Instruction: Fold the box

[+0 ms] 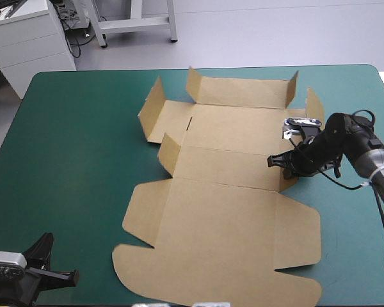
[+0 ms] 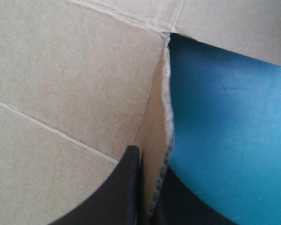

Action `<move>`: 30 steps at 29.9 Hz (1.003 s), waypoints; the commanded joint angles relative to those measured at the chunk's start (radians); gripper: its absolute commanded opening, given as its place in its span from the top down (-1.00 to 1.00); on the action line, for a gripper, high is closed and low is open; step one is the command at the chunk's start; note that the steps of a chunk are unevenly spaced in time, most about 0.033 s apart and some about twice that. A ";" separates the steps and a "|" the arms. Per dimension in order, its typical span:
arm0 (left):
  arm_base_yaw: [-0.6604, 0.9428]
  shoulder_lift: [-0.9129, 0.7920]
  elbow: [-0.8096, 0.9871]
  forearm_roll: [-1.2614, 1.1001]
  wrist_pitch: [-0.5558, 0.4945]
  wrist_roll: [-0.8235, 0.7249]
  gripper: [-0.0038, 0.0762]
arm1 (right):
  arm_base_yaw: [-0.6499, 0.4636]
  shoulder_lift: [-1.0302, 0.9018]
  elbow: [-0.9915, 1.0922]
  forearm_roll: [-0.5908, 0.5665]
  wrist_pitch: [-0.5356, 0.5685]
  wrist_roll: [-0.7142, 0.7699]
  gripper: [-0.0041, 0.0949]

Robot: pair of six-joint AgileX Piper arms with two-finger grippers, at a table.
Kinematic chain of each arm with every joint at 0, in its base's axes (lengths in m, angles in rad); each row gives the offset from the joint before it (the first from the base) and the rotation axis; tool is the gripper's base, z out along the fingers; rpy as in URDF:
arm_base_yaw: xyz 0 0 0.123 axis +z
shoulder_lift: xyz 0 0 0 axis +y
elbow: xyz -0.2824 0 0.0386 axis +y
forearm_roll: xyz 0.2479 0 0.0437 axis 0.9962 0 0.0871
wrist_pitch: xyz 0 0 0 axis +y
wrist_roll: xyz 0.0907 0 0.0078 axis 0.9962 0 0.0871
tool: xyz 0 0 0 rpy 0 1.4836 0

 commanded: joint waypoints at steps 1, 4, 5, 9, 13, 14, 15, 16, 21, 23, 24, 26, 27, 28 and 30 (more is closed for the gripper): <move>-0.006 -0.017 -0.018 -0.011 -0.074 -0.008 0.98 | 0.046 0.020 -0.133 -0.057 0.025 -0.163 0.93; -0.006 -0.017 -0.018 -0.011 -0.074 -0.008 0.98 | 0.078 0.090 -0.240 -0.061 0.052 -0.291 0.93; -0.006 -0.017 -0.018 -0.011 -0.074 -0.008 0.98 | 0.088 0.117 -0.278 -0.061 0.065 -0.329 0.93; -0.006 -0.017 -0.018 -0.011 -0.074 -0.008 0.98 | 0.130 0.218 -0.433 -0.064 0.134 -0.452 0.93; -0.006 -0.017 -0.018 -0.011 -0.074 -0.008 0.98 | 0.183 0.309 -0.584 -0.112 0.172 -0.572 0.93; -0.006 -0.017 -0.018 -0.011 -0.074 -0.008 0.98 | 0.201 0.328 -0.618 -0.132 0.172 -0.617 0.93; -0.006 -0.017 -0.018 -0.011 -0.074 -0.008 0.98 | 0.218 0.346 -0.649 -0.151 0.172 -0.666 0.93; -0.006 -0.017 -0.018 -0.011 -0.074 -0.008 0.98 | 0.232 0.360 -0.673 -0.165 0.172 -0.702 0.93; -0.006 -0.017 -0.018 -0.011 -0.074 -0.008 0.98 | 0.318 0.423 -0.768 -0.185 0.162 -0.916 0.93; -0.006 -0.017 -0.018 -0.011 -0.074 -0.008 0.98 | 0.347 0.442 -0.780 -0.185 0.141 -0.981 0.93; -0.006 -0.017 -0.018 -0.011 -0.074 -0.008 0.98 | 0.356 0.450 -0.779 -0.185 0.124 -1.002 0.93; -0.006 -0.017 -0.018 -0.011 -0.074 -0.008 0.98 | 0.370 0.467 -0.779 -0.185 0.084 -1.038 0.94; -0.006 -0.017 -0.018 -0.011 -0.074 -0.008 0.98 | 0.377 0.476 -0.779 -0.185 0.066 -1.040 0.96; -0.006 -0.017 -0.018 -0.011 -0.074 -0.008 0.98 | 0.378 0.480 -0.779 -0.181 0.055 -1.042 0.96; -0.006 -0.017 -0.018 -0.011 -0.074 -0.008 0.98 | 0.385 0.496 -0.779 -0.181 0.012 -1.042 0.96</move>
